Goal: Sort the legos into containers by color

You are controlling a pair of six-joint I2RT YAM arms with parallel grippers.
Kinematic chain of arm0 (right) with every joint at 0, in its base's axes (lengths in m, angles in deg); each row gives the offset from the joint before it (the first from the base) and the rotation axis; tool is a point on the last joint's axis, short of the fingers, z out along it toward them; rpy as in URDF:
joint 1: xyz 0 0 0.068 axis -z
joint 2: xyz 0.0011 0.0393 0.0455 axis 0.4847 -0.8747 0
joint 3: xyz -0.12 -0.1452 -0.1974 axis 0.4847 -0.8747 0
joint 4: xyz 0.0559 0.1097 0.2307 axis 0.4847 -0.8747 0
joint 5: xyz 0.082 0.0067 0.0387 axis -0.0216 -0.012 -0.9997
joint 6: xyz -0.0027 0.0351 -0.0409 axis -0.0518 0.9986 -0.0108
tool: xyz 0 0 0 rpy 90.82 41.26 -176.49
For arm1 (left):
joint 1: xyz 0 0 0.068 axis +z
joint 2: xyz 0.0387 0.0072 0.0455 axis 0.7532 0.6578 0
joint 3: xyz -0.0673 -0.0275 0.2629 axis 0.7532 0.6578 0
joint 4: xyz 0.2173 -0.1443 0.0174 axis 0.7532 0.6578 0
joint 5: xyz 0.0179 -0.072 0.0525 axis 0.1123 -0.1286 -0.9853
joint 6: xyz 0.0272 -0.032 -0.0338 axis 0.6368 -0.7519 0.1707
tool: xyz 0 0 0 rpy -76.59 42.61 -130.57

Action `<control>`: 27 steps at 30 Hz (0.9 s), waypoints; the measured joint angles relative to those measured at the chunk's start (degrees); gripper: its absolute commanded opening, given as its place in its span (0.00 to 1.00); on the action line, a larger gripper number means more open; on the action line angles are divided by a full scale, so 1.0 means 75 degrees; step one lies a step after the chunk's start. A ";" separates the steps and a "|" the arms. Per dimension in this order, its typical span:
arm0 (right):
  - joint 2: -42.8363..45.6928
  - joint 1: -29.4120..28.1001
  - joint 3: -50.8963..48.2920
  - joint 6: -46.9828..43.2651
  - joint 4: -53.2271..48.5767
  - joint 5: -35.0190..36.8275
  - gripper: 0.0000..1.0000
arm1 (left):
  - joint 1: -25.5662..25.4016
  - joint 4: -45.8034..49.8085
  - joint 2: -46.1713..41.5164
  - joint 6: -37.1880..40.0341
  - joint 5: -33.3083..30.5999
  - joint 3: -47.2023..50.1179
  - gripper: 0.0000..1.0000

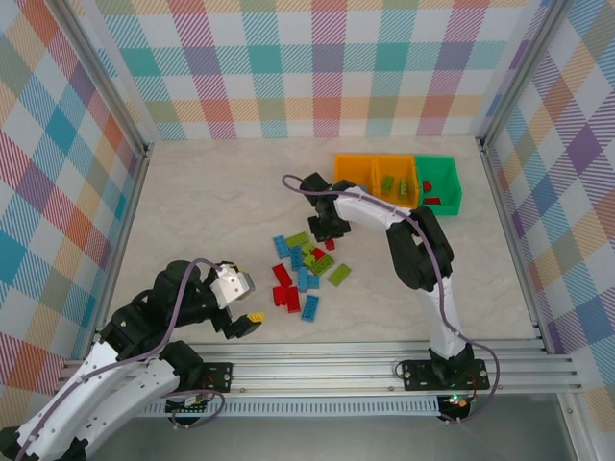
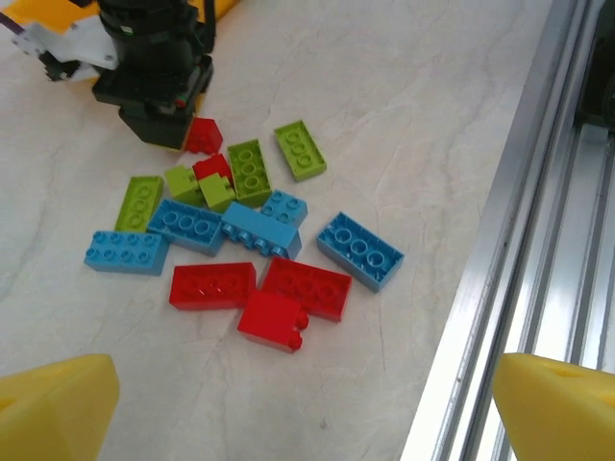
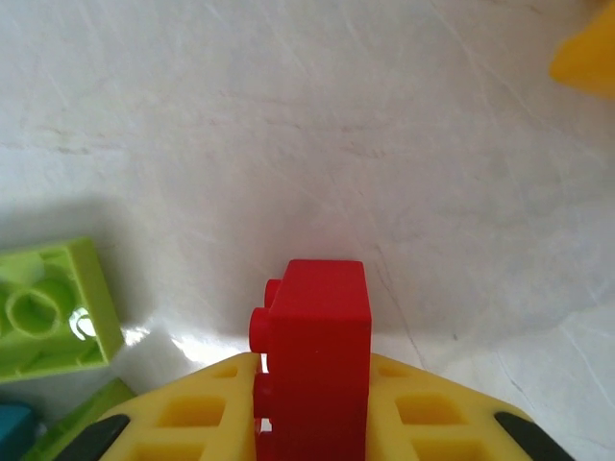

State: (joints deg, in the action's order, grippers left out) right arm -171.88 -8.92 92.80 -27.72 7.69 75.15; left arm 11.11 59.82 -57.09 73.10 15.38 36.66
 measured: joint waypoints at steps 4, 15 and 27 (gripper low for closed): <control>0.1253 0.0187 -0.1052 0.0114 0.0189 0.0099 0.20 | 0.0000 -0.0697 0.0006 -0.0326 0.0090 0.0207 1.00; 0.4605 0.3174 -0.2410 0.0699 0.1355 0.0399 0.20 | 0.0000 -0.1649 0.1658 -0.2040 -0.1355 -0.0930 1.00; 0.1495 0.5225 -0.0583 0.0784 0.1376 0.0615 0.29 | 0.0000 -0.0915 0.2667 -0.4625 -0.2582 -0.1536 1.00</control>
State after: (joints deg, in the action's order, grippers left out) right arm -160.67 30.27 88.43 -21.84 18.01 79.76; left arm 11.11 52.96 -37.09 38.41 -3.99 25.14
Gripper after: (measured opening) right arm 0.251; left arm 0.997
